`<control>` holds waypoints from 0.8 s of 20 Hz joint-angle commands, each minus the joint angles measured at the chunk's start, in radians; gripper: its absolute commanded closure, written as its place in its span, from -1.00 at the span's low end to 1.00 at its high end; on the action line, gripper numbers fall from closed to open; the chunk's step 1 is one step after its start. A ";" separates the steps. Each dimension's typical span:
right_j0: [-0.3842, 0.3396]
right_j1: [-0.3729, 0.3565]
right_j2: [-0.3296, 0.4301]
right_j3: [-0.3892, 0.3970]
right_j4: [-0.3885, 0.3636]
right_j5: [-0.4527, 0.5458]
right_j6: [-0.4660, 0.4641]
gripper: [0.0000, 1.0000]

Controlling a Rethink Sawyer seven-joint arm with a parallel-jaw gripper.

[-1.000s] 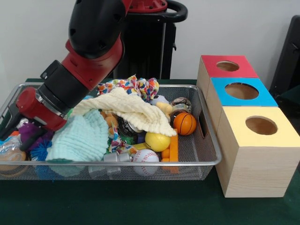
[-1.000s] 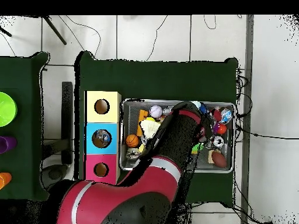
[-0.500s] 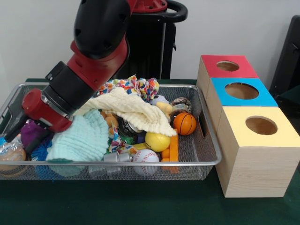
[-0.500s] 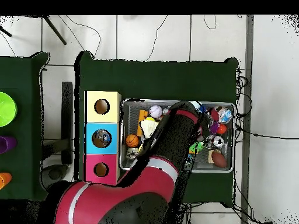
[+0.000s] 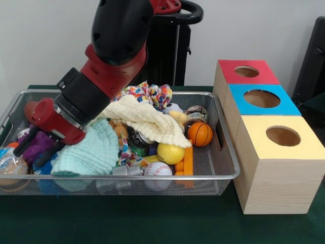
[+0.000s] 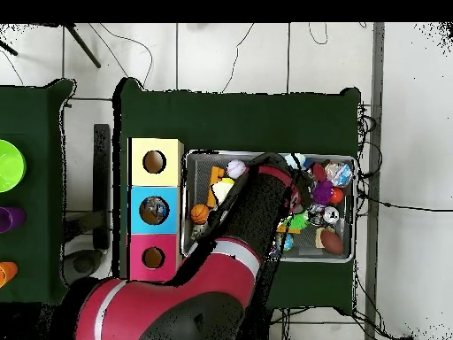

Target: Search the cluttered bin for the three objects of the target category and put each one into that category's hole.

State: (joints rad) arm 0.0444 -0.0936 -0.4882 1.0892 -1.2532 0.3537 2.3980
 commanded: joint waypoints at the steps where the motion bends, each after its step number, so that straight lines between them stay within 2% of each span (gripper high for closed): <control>1: -0.009 0.055 0.047 -0.002 0.061 -0.033 0.271 -1.00; 5: -0.001 0.083 0.026 -0.019 0.042 -0.019 0.307 -1.00; 16: -0.013 0.127 -0.006 -0.064 0.047 -0.043 0.308 -1.00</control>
State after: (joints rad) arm 0.0453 -0.0186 -0.5552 1.0711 -1.2526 0.3533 2.3984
